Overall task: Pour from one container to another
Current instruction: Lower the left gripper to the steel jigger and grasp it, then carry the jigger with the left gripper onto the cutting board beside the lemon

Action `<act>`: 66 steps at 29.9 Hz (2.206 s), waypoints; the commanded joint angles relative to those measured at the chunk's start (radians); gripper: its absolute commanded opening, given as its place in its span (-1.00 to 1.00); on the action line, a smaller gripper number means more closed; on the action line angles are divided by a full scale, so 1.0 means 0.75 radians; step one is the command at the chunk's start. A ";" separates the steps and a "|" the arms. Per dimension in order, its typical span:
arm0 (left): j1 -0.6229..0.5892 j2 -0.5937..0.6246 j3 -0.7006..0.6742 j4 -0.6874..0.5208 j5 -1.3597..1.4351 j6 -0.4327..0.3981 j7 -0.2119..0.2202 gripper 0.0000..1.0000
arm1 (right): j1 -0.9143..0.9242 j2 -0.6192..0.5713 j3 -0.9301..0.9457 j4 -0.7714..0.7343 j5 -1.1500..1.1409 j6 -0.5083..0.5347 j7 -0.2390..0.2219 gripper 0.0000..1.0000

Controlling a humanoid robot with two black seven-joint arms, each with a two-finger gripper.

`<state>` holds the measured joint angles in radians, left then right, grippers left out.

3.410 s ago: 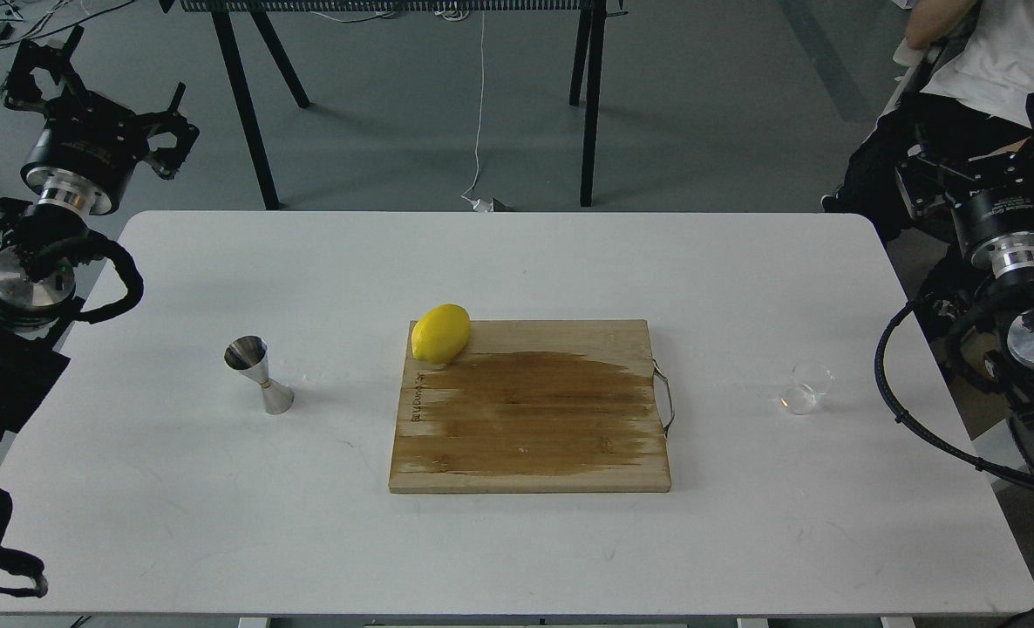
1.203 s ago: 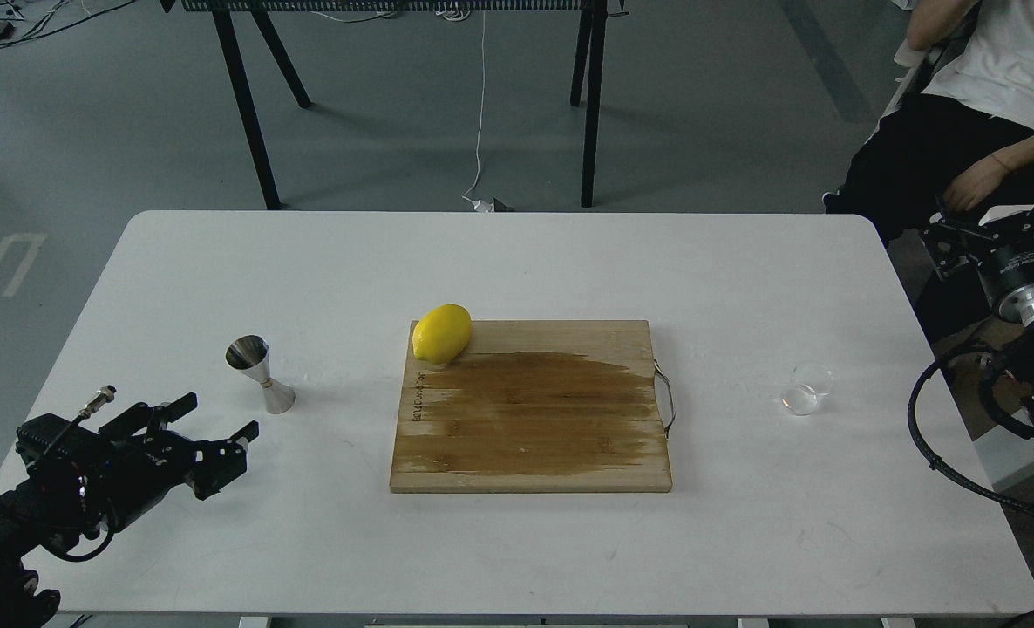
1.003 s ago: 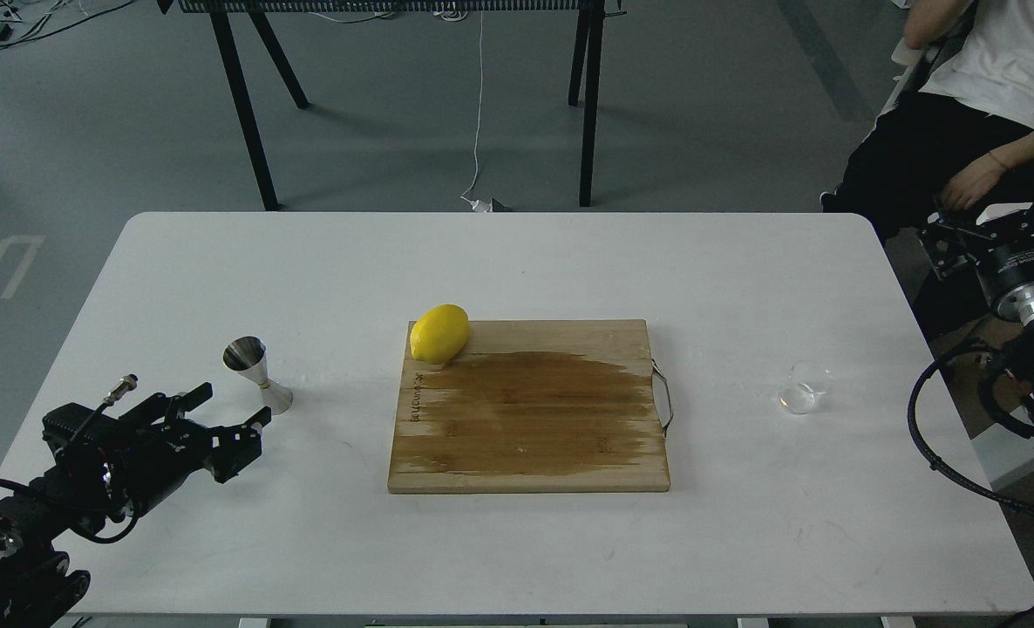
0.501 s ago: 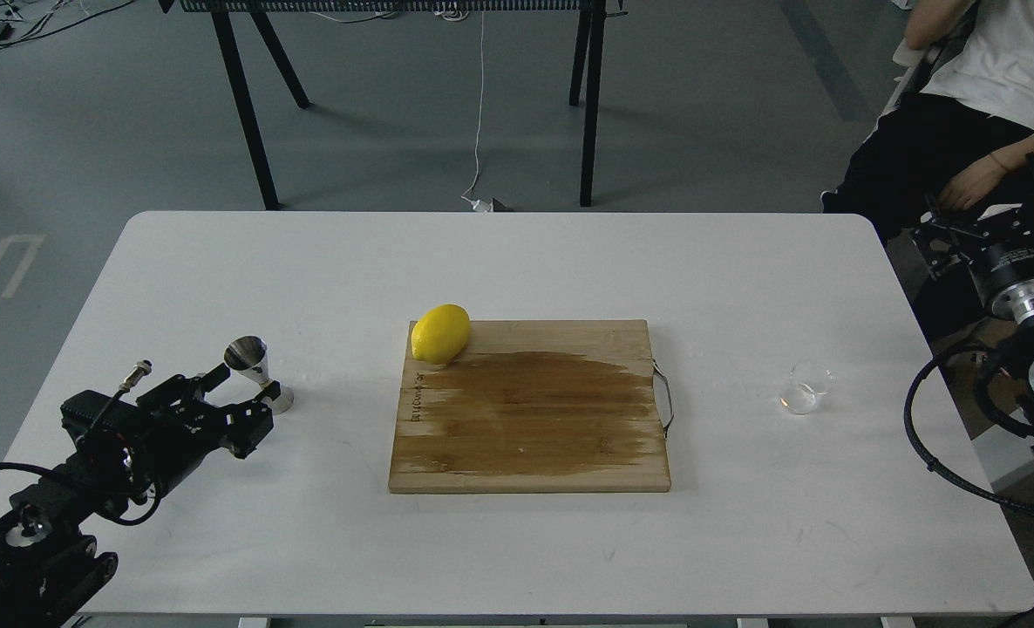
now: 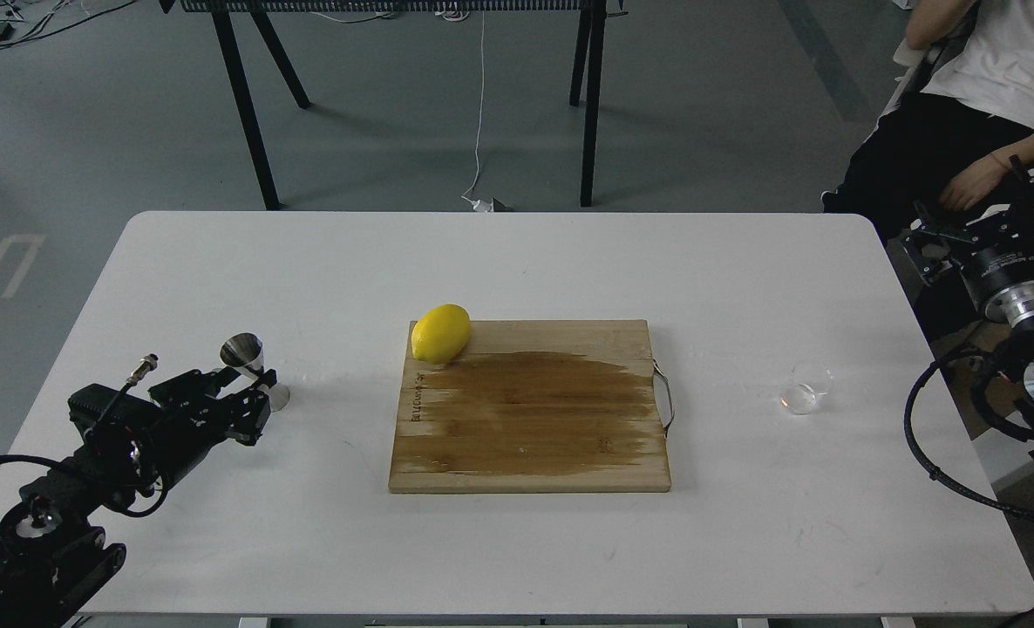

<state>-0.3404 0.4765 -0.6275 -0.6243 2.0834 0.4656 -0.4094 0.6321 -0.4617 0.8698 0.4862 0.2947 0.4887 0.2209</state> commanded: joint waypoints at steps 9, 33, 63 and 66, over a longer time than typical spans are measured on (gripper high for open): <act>-0.002 -0.032 -0.002 0.000 0.002 0.031 0.010 -0.50 | 0.000 0.012 0.000 -0.002 -0.002 0.000 0.000 1.00; -0.256 0.005 0.000 -0.401 0.131 0.031 0.079 -0.89 | -0.006 -0.053 0.006 0.006 0.000 0.000 0.000 1.00; -0.419 -0.547 0.407 -0.158 0.131 -0.208 0.212 -0.87 | -0.035 -0.090 0.006 -0.004 0.000 0.000 0.002 1.00; -0.415 -0.551 0.417 -0.156 0.131 -0.208 0.212 -0.84 | -0.047 -0.088 0.006 -0.024 -0.002 0.000 0.004 1.00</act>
<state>-0.6537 0.0652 -0.3215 -0.7432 2.1816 0.3100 -0.2497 0.6047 -0.5296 0.8752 0.4824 0.2945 0.4887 0.2225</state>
